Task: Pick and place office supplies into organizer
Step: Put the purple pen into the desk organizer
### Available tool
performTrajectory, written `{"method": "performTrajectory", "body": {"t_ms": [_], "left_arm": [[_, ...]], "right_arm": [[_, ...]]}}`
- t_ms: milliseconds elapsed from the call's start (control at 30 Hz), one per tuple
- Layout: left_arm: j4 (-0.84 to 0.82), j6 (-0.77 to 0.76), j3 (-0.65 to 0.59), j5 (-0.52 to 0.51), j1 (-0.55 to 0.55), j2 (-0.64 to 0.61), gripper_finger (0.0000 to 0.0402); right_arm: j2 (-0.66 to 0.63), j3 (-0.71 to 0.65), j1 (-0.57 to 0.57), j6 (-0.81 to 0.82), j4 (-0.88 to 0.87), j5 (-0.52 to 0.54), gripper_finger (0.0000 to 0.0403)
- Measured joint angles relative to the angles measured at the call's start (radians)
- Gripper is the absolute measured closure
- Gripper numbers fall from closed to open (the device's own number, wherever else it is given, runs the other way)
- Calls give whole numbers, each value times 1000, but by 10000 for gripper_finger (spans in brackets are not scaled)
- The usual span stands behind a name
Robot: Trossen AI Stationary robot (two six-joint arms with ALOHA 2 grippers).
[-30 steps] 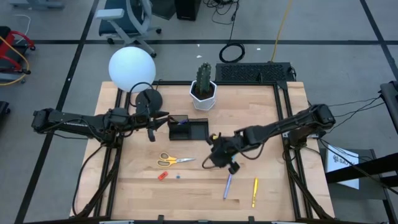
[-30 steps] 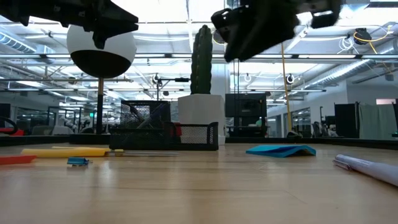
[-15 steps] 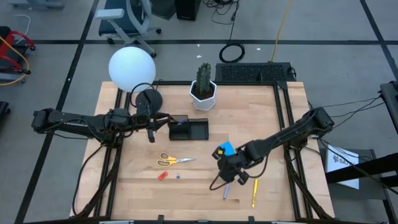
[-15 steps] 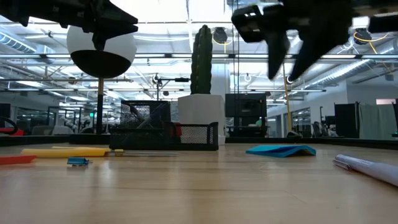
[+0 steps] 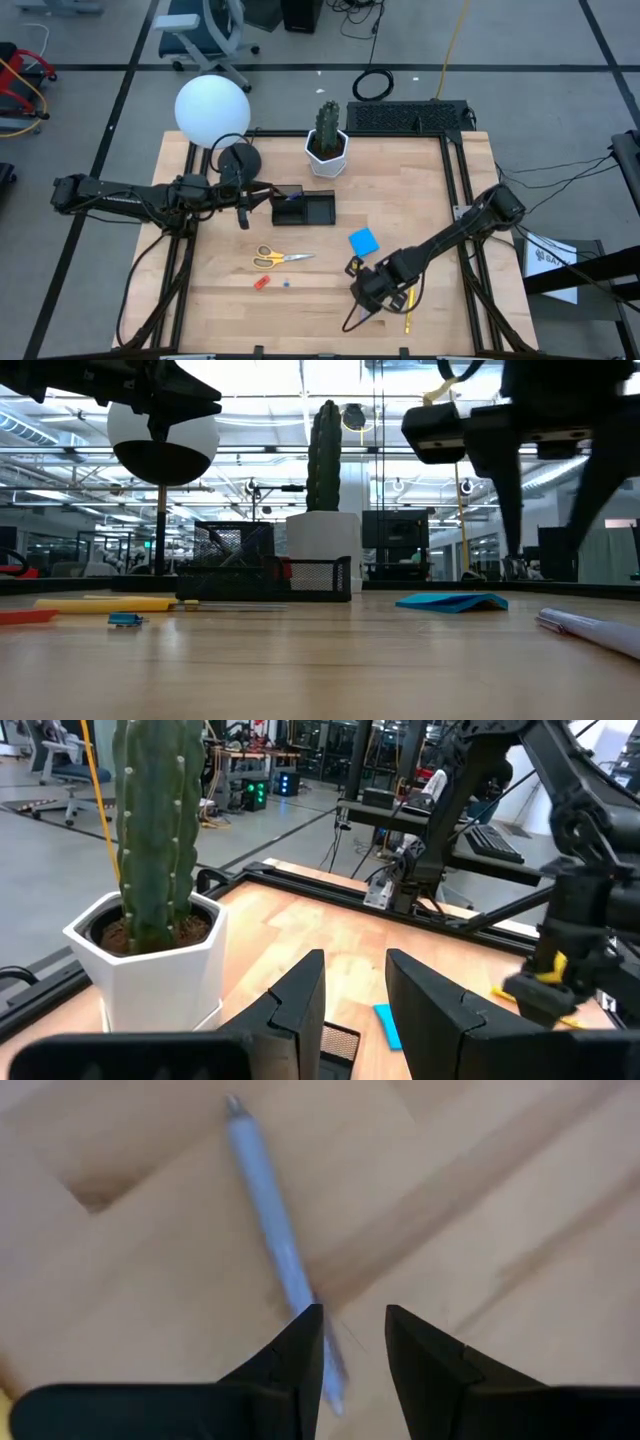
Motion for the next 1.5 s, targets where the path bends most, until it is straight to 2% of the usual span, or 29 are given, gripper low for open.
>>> {"method": "performTrajectory", "body": {"t_ms": [400,1200,1300,1433,1500], "left_arm": [[-23,-6,0,0,0,0,286],[-22,-20,0,0,0,0,286],[-22,-20,0,0,0,0,286],[-23,-20,0,0,0,0,286],[-23,-24,0,0,-1,0,286]], "right_arm": [[159,144,60,-27,-81,-31,302],[229,160,62,-57,-44,-78,304],[228,159,59,-56,-43,-81,319],[229,159,59,-56,-45,-83,370],[229,158,57,-52,-41,-84,381]]}}
